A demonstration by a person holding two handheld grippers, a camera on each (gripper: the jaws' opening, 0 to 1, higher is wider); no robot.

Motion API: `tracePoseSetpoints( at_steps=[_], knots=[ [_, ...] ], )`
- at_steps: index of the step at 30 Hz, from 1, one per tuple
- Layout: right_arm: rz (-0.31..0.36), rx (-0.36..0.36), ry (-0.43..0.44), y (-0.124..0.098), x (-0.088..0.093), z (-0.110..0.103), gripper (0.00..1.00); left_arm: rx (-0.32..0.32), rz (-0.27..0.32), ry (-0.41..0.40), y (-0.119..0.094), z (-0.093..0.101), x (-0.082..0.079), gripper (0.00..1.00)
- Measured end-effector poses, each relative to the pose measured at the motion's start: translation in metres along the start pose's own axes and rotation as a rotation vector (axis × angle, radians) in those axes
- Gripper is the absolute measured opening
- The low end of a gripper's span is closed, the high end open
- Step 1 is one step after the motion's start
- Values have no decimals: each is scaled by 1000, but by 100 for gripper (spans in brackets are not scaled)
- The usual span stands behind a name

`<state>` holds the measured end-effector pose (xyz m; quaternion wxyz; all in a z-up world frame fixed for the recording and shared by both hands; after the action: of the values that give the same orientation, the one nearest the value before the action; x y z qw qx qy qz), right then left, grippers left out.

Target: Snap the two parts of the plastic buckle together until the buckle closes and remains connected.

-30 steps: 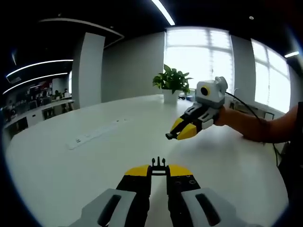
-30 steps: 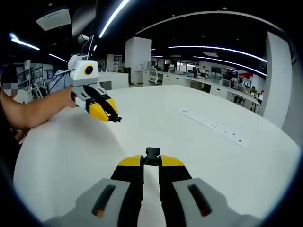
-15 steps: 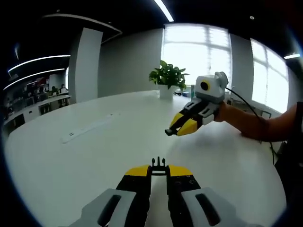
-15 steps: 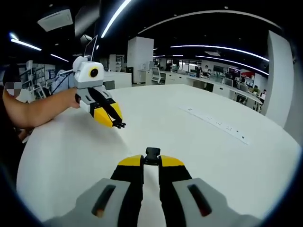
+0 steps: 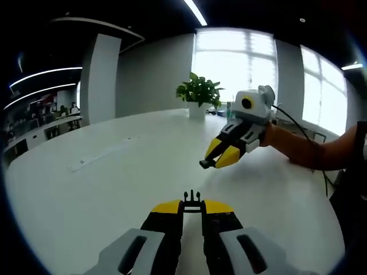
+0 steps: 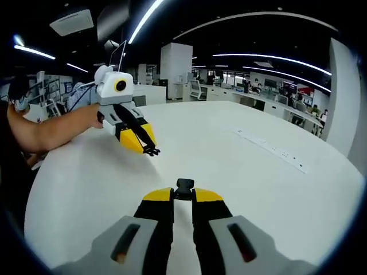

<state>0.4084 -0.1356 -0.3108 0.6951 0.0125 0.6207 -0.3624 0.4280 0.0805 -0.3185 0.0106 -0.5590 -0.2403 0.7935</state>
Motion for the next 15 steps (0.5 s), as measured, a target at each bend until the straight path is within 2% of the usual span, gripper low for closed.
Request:
tracePoseSetpoints(
  at_steps=[15],
  knots=[
    [-23,-35,-8,2,5,-8,9,37,-27,14,3,5,4,10]
  ],
)
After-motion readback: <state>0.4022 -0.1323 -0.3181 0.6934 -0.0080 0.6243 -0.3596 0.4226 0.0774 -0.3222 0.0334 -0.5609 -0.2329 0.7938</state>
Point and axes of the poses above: the point that each gripper's makers call its tool centre point, and the gripper's own axes: y roughly forward along the fingers, z roughly to its right, x roughly out of its underside, the point moved 8 cm from there along -y, roughly backward along the fingers, and after that the axes turned 9 degrees about -y, right-handed, at the moved point
